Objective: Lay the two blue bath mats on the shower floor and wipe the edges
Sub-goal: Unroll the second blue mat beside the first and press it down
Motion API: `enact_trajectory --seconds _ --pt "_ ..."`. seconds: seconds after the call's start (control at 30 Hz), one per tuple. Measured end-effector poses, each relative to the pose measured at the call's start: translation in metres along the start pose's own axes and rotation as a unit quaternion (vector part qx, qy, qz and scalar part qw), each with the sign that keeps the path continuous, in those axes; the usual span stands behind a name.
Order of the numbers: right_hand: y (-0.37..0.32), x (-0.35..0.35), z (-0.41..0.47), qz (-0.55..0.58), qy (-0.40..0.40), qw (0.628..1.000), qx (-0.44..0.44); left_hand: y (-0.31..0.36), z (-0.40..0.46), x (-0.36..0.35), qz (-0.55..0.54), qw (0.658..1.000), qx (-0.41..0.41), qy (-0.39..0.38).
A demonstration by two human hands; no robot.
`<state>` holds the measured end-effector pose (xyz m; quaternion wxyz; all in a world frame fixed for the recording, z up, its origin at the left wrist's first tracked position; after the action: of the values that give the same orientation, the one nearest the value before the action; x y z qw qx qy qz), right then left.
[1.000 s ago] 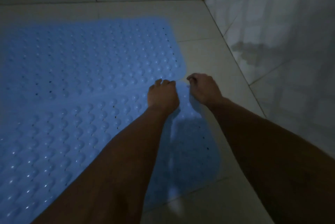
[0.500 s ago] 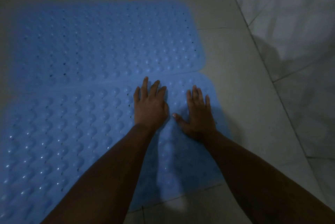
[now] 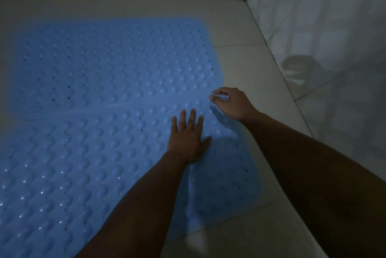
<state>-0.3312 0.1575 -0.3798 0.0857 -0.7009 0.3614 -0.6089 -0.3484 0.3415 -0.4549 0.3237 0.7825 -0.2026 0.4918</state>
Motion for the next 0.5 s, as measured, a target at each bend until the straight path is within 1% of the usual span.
enact_trajectory --seconds 0.1,0.17,0.23,0.3,0.4,0.47,0.5 --pt "0.001 -0.005 0.009 -0.035 0.035 0.998 0.032 0.002 -0.001 -0.019 0.044 0.997 -0.002 0.058" --pt "-0.001 -0.007 0.013 -0.041 0.078 0.994 0.065 0.002 -0.002 -0.019 0.051 0.994 -0.013 0.093" --pt "0.001 -0.010 0.018 -0.032 0.110 0.989 0.097 0.003 -0.002 -0.018 0.045 0.993 -0.016 0.106" --pt "0.005 -0.015 0.022 -0.027 0.116 0.987 0.108 0.002 -0.001 -0.020 0.039 0.994 -0.013 0.099" --pt "0.010 -0.020 0.021 -0.026 0.120 0.988 0.098 0.000 -0.003 -0.021 0.024 0.996 -0.011 0.081" --pt "0.008 -0.022 0.017 -0.030 0.117 0.989 0.089 -0.001 -0.002 -0.020 0.014 0.999 -0.010 0.047" --pt "0.007 -0.022 0.015 -0.033 0.111 0.990 0.082 -0.002 0.001 -0.020 0.009 1.000 -0.009 0.014"
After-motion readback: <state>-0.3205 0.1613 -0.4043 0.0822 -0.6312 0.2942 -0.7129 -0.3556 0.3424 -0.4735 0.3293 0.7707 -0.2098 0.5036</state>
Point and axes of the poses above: each hand's wrist, its own z-axis towards the middle knuckle, its own x-axis out of the back of the hand, y = z × x, the point moved 5 cm from there along z, towards the middle knuckle, and after that the axes turned 3 degrees about -y, right-handed, at the moved point
